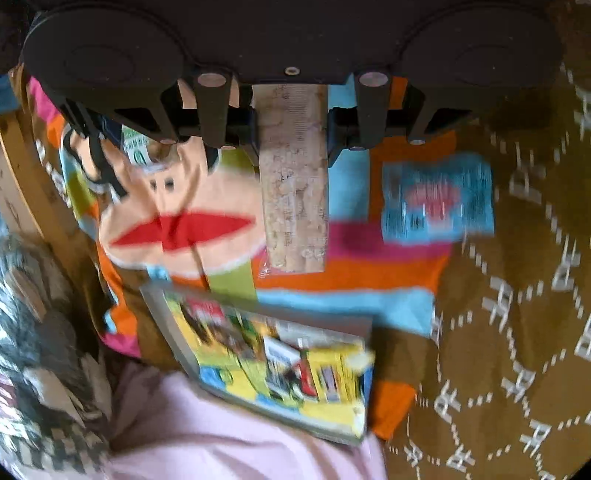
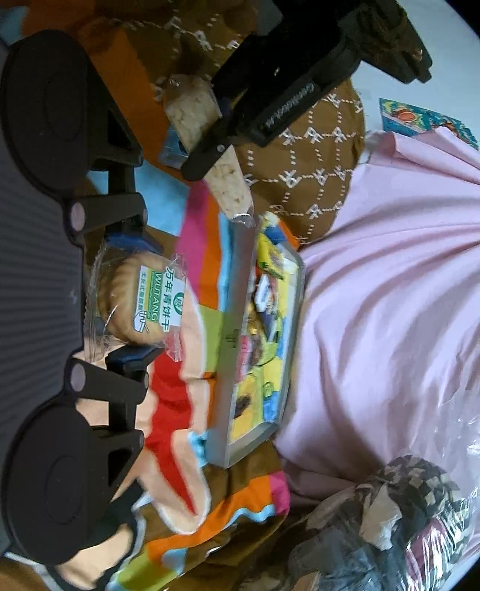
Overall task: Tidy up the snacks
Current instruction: 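Carry the rice-cracker bar and WUTANG biscuit to the grey tray with both tools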
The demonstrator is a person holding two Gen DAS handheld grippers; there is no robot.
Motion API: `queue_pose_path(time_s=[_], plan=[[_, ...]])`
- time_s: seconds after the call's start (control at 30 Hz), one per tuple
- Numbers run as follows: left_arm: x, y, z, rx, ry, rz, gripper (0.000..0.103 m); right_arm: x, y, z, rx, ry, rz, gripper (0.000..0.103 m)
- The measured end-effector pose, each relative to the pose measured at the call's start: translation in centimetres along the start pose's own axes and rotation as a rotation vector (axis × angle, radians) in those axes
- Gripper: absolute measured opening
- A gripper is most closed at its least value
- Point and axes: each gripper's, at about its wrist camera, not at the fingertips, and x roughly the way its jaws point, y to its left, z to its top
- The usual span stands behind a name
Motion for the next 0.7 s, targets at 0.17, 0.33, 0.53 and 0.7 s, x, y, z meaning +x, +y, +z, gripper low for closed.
queue_pose_path(time_s=[0.17, 0.33, 0.53, 0.7], plan=[[1.3, -1.4, 4.8, 0.033, -0.072, -0.006, 0.035, 3.4, -2.0, 3.1, -0.014, -0.059, 0.036, 0.054], [3.1, -3.9, 10.0, 0.095, -0.16, 0.008, 0.035, 7.7, -4.9, 6.0, -0.029, -0.085, 0.028, 0.054], [6.0, -6.5, 15.0, 0.21, -0.221, 0.051, 0.035, 12.9, -9.1, 9.0, -0.007, -0.062, -0.043, 0.054], [9.5, -7.5, 17.2, 0.245, -0.216, 0.093, 0.035, 16.3, -11.9, 10.6, 0.024, -0.013, -0.076, 0.054]])
